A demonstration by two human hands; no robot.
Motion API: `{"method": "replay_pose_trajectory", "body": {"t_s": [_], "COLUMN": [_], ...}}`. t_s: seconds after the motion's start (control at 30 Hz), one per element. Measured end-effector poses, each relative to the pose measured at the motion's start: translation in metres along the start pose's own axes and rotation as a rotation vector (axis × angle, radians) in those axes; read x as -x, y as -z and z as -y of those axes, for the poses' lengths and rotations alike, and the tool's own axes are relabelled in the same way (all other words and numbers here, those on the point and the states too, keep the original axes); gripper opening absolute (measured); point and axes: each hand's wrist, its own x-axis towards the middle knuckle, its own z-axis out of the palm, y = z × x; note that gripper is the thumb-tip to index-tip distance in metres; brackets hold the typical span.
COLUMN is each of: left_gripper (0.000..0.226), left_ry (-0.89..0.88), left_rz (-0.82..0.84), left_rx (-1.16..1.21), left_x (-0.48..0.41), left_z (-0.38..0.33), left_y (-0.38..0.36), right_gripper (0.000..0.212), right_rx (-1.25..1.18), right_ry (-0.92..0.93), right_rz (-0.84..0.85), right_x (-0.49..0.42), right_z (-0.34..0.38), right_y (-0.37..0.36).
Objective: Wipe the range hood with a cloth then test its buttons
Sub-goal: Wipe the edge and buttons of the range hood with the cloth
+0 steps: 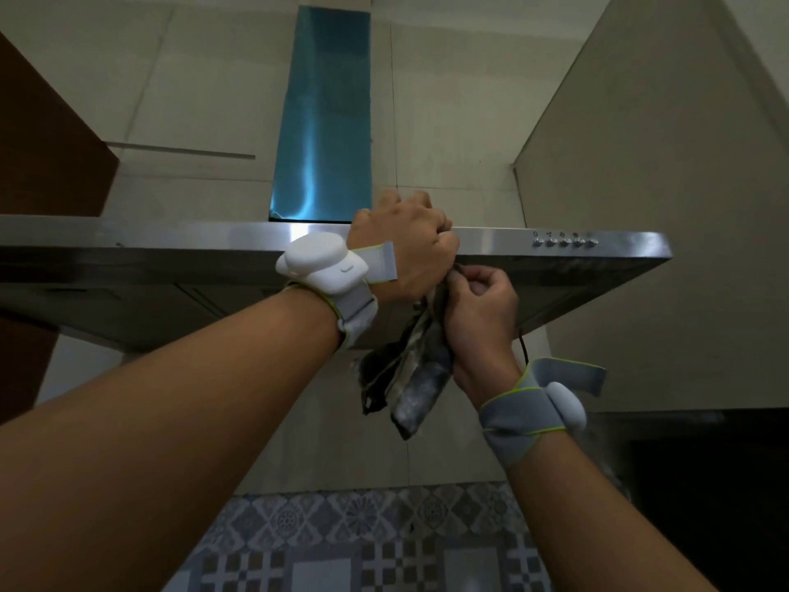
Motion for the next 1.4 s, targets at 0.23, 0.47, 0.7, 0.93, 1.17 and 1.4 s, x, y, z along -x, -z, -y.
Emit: {"method": "replay_pose_trajectory", "body": {"t_s": [0.23,0.47,0.7,0.93,1.17,1.4], "left_gripper": [0.063,0.061,0.062,0.059,0.060,0.060], "left_ry": [-0.004,-0.006,-0.002,0.028,0.049,0.062], "left_rz": [-0.035,-0.051,-0.039,-0.085,-0.100,-0.113], "left_rx": [-0.005,0.015,0.038,0.055,0.074,0.094], "left_x": [0.001,0.001,0.003,0.005,0.006,0.006], "left_z": [0.002,0.002,0.006,0.003,0.001,0.000], "left_y": [-0.006,-0.009,-0.009,-0.014,-0.014,-0.016], "right_gripper": [0.010,0.012,0.007,0.015,0.013,0.008], "right_rx": [-0.078,-0.018,0.009,0.086,0.077,0.091], "right_ry": [0.034,0.021,0.075,0.108,0.088,0.040], "right_rz": [-0.127,-0.042,-0.151,-0.039,-0.092,-0.020], "right_x": [-0.010,-0.005,-0.017,-0.016,-0.023,-0.019], "right_z": [0.009,0.006,0.007,0.007,0.010,0.008], "right_y": [0.020,0.012,0.031,0.026,0.038,0.026]}}
